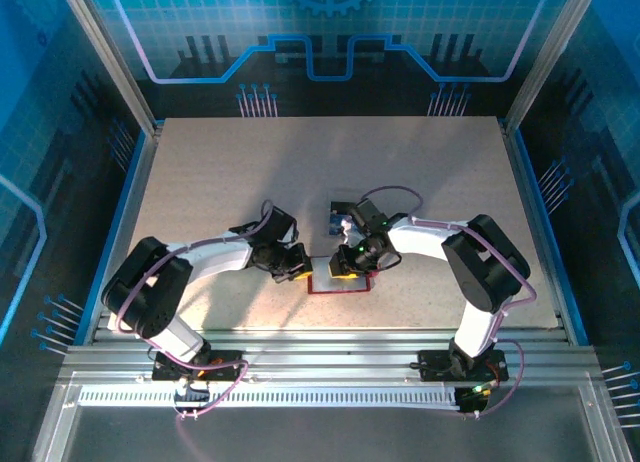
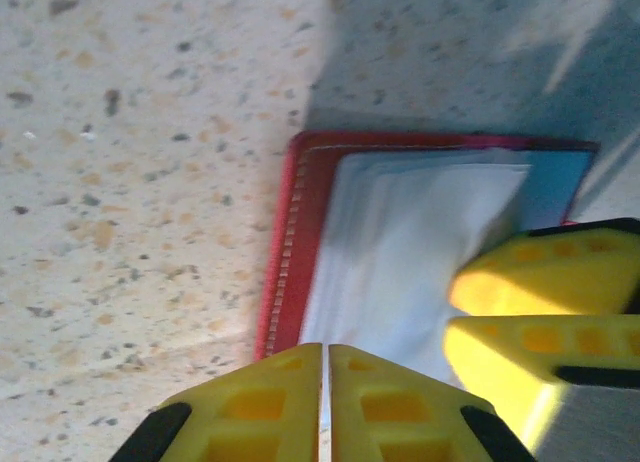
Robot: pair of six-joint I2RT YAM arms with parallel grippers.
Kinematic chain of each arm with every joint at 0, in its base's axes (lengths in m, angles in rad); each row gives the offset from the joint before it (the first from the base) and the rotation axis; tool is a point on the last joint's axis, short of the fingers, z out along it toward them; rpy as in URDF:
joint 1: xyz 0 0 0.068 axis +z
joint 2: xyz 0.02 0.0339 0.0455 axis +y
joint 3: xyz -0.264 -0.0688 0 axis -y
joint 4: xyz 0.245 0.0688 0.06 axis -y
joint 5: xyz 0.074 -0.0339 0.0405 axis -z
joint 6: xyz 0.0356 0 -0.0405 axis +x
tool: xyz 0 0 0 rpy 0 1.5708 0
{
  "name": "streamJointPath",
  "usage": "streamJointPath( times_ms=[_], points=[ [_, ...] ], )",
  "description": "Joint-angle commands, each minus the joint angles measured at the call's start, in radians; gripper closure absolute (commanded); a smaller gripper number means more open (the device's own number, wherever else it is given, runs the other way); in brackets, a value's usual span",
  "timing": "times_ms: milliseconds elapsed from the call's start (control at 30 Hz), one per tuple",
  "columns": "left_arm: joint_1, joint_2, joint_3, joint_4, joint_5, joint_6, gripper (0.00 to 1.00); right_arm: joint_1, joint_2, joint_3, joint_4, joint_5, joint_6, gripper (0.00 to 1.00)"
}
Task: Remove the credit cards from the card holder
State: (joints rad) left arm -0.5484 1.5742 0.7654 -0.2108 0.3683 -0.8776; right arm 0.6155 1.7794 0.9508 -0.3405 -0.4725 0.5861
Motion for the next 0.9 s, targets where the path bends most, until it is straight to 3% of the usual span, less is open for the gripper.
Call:
streamJointPath(
  times_ms=[0,500,867],
  points=[
    [-0.007,-0.038,0.019,0.046,0.031,-0.056,0.87,-0.017,-0.011,-0.033,0.012,-0.012,0.017,0.68],
    [-0.024,0.05,0.011,0.142,0.084,-0.104,0.68,-0.035,-0.017,-0.061,0.037,-0.027,0.021,0.68],
    [-0.027,0.092,0.01,0.139,0.073,-0.098,0.63,-0.04,-0.031,-0.066,0.041,-0.029,0.023,0.68]
  ],
)
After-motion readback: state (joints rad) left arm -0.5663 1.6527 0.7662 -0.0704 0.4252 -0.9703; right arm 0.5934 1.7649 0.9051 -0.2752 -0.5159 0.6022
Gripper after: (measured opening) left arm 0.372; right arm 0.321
